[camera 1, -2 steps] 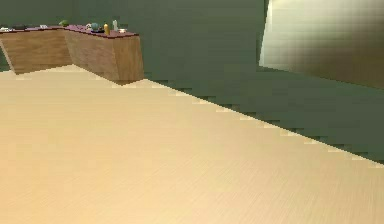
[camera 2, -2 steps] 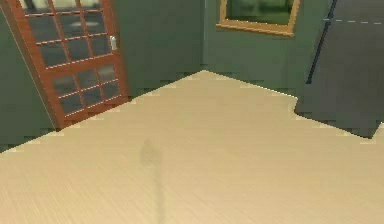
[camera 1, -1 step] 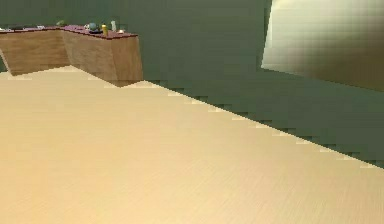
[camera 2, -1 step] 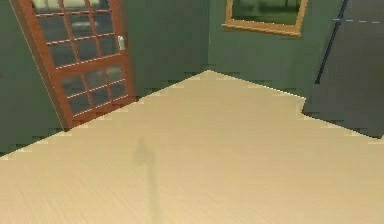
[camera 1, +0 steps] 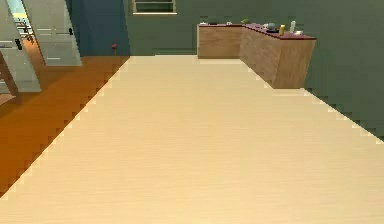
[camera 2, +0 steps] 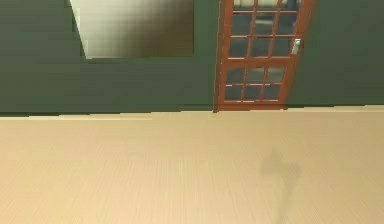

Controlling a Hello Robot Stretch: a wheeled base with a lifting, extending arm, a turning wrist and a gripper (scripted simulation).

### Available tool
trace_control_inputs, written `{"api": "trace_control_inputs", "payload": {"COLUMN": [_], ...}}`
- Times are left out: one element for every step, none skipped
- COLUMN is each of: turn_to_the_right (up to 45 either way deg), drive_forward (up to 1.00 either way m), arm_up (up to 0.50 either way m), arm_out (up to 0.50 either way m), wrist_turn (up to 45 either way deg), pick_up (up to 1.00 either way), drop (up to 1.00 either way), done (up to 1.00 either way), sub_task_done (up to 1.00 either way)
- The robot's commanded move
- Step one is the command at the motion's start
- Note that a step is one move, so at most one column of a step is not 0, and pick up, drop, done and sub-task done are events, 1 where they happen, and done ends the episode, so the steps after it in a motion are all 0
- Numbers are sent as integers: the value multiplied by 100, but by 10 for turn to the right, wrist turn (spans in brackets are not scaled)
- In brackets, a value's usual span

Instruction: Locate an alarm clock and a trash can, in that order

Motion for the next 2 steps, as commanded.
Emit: {"api": "trace_control_inputs", "payload": {"turn_to_the_right": [0,-360], "drive_forward": [85,0], "arm_up": [0,0], "arm_out": [0,0], "wrist_turn": [0,0], "pick_up": [0,0], "drop": [0,0], "done": [0,0], "sub_task_done": [0,0]}}
